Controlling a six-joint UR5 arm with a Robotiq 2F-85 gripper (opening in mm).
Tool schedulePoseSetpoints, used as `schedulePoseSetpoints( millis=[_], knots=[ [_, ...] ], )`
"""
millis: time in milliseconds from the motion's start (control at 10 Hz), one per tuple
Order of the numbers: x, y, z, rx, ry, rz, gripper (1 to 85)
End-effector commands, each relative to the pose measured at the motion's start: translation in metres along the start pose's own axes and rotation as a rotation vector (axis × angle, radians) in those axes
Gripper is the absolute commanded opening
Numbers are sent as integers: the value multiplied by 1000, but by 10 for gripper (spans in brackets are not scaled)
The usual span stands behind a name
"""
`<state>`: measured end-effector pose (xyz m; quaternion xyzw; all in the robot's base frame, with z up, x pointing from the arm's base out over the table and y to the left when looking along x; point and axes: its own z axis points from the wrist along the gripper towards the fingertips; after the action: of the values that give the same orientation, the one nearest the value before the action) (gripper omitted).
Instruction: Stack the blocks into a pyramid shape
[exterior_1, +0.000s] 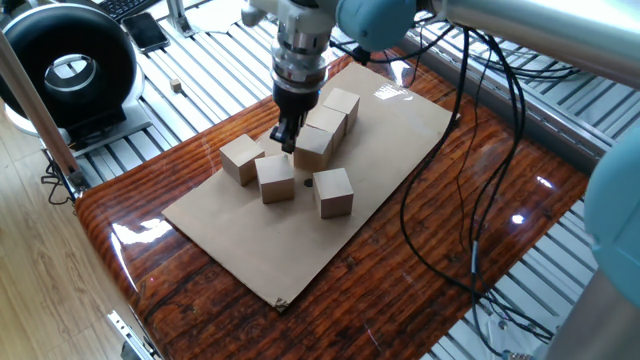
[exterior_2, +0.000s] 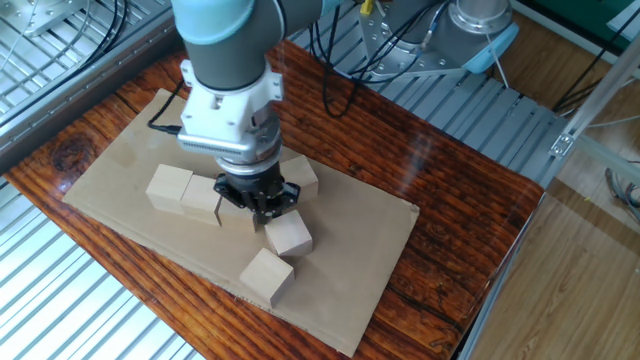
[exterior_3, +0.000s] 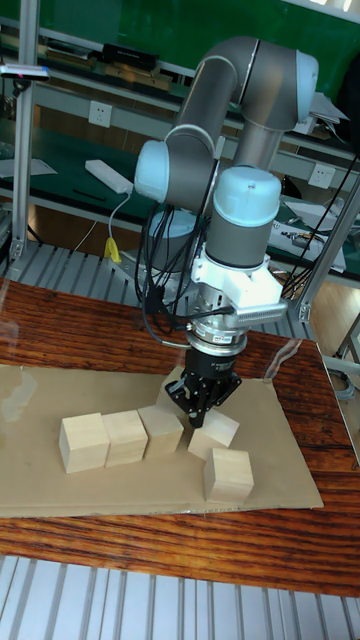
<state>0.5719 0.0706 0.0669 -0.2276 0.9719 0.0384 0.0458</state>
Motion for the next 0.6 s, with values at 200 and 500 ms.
schedulePoseSetpoints(
  millis=[200, 500],
  knots=[
    [9, -9, 13, 26, -22, -35, 10],
    [15, -14, 8, 4, -12, -35, 10]
  ],
)
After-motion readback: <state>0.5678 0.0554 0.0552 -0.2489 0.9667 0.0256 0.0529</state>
